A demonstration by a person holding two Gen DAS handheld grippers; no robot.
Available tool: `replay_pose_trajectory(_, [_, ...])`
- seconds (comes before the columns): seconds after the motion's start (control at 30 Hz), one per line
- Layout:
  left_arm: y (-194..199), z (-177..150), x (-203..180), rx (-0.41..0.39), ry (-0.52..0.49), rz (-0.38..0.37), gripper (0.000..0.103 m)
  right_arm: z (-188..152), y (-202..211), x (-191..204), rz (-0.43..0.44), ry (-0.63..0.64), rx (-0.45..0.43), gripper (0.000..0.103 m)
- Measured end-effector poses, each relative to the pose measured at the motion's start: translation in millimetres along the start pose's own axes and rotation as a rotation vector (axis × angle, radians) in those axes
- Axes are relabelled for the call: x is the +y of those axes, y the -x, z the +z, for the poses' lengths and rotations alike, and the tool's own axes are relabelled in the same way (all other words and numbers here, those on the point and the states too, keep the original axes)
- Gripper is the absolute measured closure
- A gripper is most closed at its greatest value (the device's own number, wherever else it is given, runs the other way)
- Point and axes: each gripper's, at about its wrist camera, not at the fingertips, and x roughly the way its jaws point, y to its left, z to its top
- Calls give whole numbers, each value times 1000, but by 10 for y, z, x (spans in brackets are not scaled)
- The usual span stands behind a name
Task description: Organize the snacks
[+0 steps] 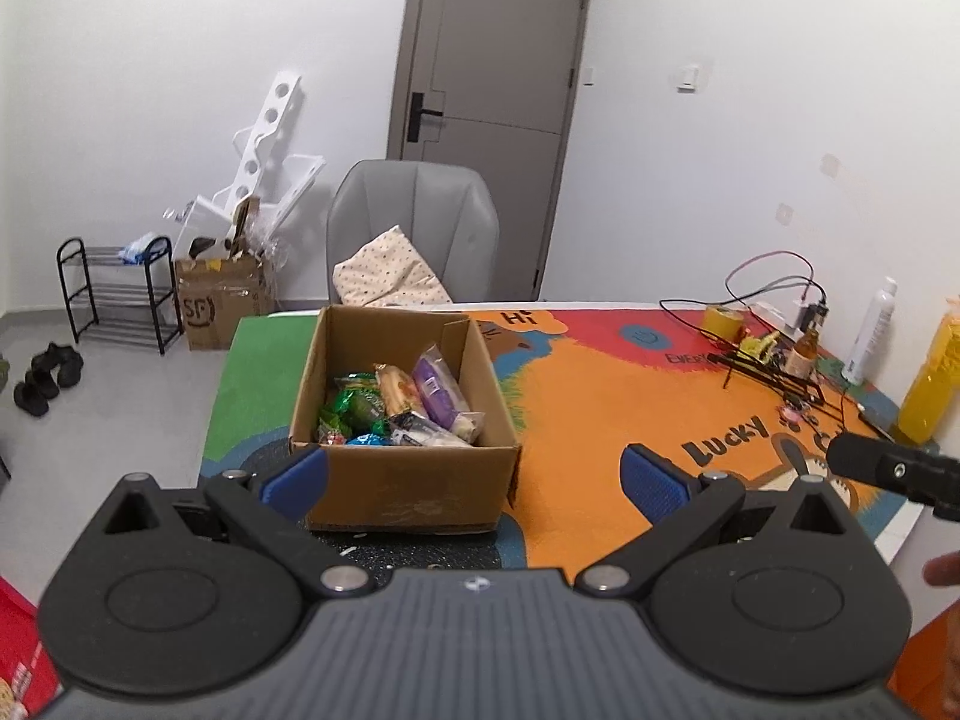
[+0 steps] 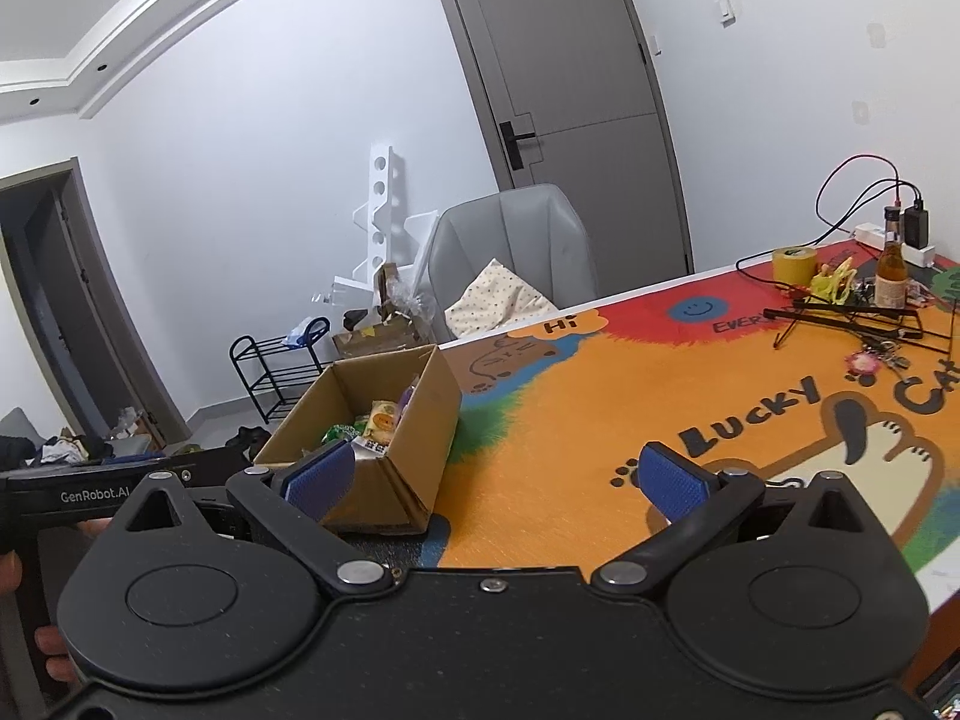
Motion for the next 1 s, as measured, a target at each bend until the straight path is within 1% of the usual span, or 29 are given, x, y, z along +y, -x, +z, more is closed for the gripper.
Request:
replay_pose_trajectory(0.17, [87,-28,-150,14,-33,-7,0,8,178,-38,22,28,-3,0])
replay_pose_trajectory(0.37, [186,-36,-255,29,-47,-9,0,41,331,-41,34,66,-24,0])
replay_pose_trajectory(0.5, [239,-28,-290,21,-60,-12,0,55,354,-63,29,58,-20,0])
replay_pose_trajectory(1.0, [248,-36,-238,26,-39,-14,0,44,379,-38,30,73,-4,0])
